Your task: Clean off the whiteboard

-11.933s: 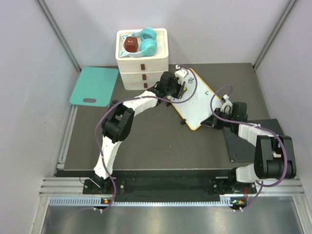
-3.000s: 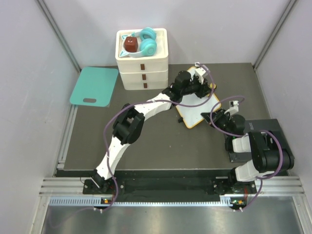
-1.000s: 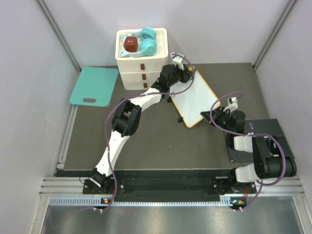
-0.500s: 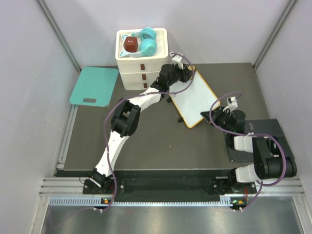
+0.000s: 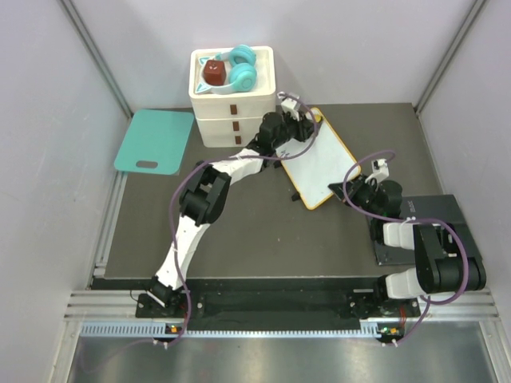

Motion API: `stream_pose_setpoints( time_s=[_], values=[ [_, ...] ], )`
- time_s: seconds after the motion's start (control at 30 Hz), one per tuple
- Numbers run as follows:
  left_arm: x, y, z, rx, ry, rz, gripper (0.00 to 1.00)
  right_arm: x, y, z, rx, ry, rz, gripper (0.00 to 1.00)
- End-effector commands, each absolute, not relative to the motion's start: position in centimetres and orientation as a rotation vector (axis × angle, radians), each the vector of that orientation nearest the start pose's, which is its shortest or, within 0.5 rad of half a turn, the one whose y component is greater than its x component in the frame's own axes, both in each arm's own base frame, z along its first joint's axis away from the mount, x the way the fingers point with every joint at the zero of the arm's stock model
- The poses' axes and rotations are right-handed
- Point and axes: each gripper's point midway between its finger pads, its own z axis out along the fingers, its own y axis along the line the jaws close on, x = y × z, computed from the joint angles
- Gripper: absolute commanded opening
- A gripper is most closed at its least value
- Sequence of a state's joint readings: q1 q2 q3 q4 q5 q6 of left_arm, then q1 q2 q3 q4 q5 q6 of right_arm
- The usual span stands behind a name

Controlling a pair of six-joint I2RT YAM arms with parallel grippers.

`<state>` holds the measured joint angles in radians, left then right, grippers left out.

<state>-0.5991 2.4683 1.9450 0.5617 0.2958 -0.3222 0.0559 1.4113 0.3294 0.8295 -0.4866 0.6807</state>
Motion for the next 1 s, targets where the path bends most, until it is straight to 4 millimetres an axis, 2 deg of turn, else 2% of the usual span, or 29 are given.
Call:
stream_pose_setpoints(
  time_s=[0.0, 0.03, 0.07, 0.2, 0.23, 0.27, 0.3, 0.33, 0.37, 0.4, 0.43, 0.47, 0.5, 0.57, 0.7, 0.77, 0.8, 0.83, 0.9, 0.93, 0.97],
  values=[
    [49.8, -46.5, 11.1, 0.581, 1.768, -1.034, 0.00, 33.8, 13.3, 9.9, 0.046, 1.885, 0.924, 0.00],
    [49.7, -46.2, 11.7, 0.572, 1.760, -1.020, 0.00, 33.8, 13.3, 9.9, 0.047, 1.886, 0.926, 0.00],
    [49.5, -45.3, 10.5, 0.555, 1.787, -0.992, 0.00, 33.8, 13.3, 9.9, 0.048, 1.886, 0.928, 0.00],
    [51.5, -44.2, 13.9, 0.499, 1.673, -0.909, 0.00, 33.8, 13.4, 10.0, 0.043, 1.883, 0.931, 0.00],
    [51.9, -44.4, 14.0, 0.502, 1.669, -0.892, 0.00, 33.9, 13.3, 10.0, 0.042, 1.884, 0.928, 0.00],
    [52.9, -44.6, 15.9, 0.487, 1.624, -0.882, 0.00, 33.9, 13.3, 10.0, 0.040, 1.882, 0.927, 0.00],
    [53.4, -44.8, 15.8, 0.478, 1.620, -0.875, 0.00, 33.9, 13.3, 9.9, 0.039, 1.886, 0.925, 0.00],
    [53.9, -44.9, 16.5, 0.464, 1.602, -0.873, 0.00, 33.8, 13.3, 9.9, 0.034, 1.886, 0.926, 0.00],
    [54.6, -45.2, 18.3, 0.446, 1.560, -0.872, 0.00, 33.8, 13.4, 9.8, 0.034, 1.889, 0.927, 0.00],
    [55.3, -45.1, 18.0, 0.417, 1.560, -0.856, 0.00, 33.8, 13.4, 9.9, 0.032, 1.889, 0.930, 0.00],
    [55.7, -45.2, 18.3, 0.403, 1.550, -0.856, 0.00, 33.8, 13.4, 9.8, 0.033, 1.889, 0.929, 0.00],
    [56.2, -45.4, 19.7, 0.388, 1.518, -0.856, 0.00, 33.8, 13.4, 9.8, 0.033, 1.889, 0.929, 0.00],
    [56.7, -45.4, 19.2, 0.373, 1.520, -0.848, 0.00, 33.7, 13.3, 9.7, 0.036, 1.892, 0.928, 0.00],
    [57.2, -45.4, 20.2, 0.350, 1.493, -0.843, 0.00, 33.7, 13.5, 9.6, 0.034, 1.894, 0.932, 0.00],
    [57.1, -45.3, 19.5, 0.368, 1.520, -0.834, 0.00, 33.6, 13.4, 9.5, 0.038, 1.897, 0.930, 0.00],
    [56.2, -45.3, 17.5, 0.413, 1.583, -0.837, 0.00, 33.7, 13.4, 9.5, 0.040, 1.898, 0.929, 0.00],
    [55.8, -45.0, 18.2, 0.409, 1.591, -0.838, 0.00, 33.7, 13.3, 9.5, 0.038, 1.898, 0.928, 0.00],
    [55.4, -44.2, 16.1, 0.388, 1.653, -0.811, 0.00, 33.7, 13.4, 9.6, 0.036, 1.895, 0.929, 0.00],
    [54.8, -42.8, 15.4, 0.328, 1.734, -0.776, 0.00, 33.6, 13.4, 9.5, 0.033, 1.901, 0.930, 0.00],
    [54.3, -41.7, 13.5, 0.309, 1.797, -0.748, 0.00, 33.5, 13.4, 9.4, 0.033, 1.903, 0.929, 0.00],
    [53.9, -41.1, 14.1, 0.292, 1.812, -0.746, 0.00, 33.5, 13.3, 9.5, 0.033, 1.900, 0.928, 0.00]
  ],
)
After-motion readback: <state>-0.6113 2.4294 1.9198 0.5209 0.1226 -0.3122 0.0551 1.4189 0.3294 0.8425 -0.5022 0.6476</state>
